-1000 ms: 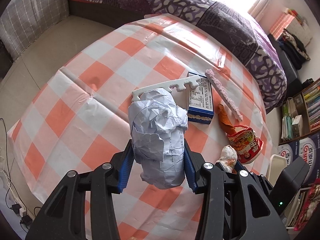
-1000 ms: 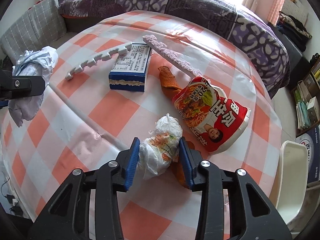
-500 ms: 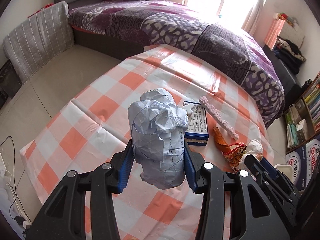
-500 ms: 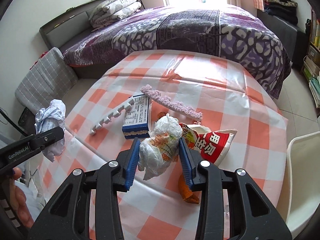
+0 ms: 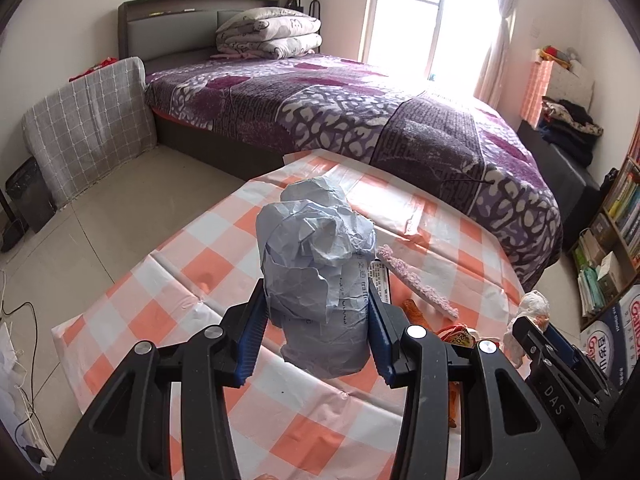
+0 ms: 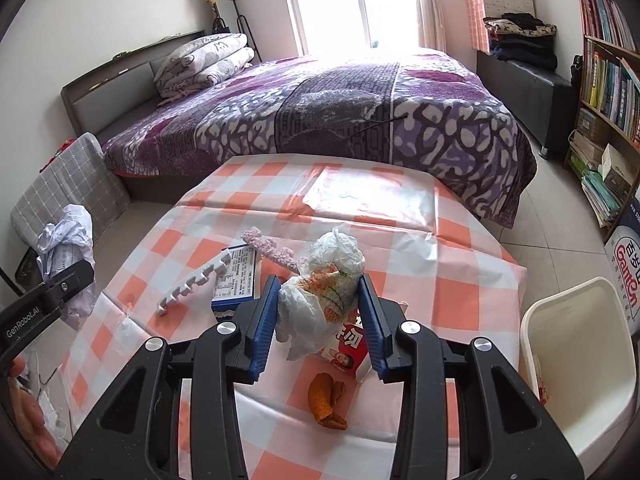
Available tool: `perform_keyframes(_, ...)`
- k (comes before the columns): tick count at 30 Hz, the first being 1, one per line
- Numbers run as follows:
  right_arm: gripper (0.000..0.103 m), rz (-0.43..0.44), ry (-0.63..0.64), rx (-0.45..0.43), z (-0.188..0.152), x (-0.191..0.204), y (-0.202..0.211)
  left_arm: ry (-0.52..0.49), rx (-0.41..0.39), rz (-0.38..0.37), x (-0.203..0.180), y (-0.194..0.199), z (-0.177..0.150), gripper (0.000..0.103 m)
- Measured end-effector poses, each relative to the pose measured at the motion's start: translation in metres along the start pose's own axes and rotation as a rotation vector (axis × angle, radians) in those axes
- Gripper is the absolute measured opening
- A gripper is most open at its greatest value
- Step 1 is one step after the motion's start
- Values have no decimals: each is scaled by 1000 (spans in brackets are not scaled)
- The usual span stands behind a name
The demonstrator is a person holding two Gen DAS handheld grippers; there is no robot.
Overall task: Collect trash
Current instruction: 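Lift the crumpled paper with the left gripper while the right gripper lifts the plastic bag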
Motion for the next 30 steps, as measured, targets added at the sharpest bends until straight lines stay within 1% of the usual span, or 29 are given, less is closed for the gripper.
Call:
perform_keyframes(5, 37, -23, -29, -11, 2, -14, 6, 7, -27, -10, -11, 8, 3, 45)
perform_keyframes(10, 37, -46, -49, -10, 4, -28, 9, -11, -40, -8, -26, 9, 2, 45)
perform_keyframes(18, 38, -70, -76, -13, 7, -51, 17, -33, -25, -27, -52, 5, -4, 45)
perform_keyframes(30, 38, -116, -127, -12, 8, -93, 29, -94, -14, -72, -97, 4, -13, 45)
Point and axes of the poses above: each gripper's, at about its wrist camera, not at the fingertips, and y roughly against the way its jaws point, x to its left, z to its top, the point moved 3 cm from there along -y, roughly the way its jaws point, and after that the axes turned 4 degrees about -z, right-handed, at the moved point
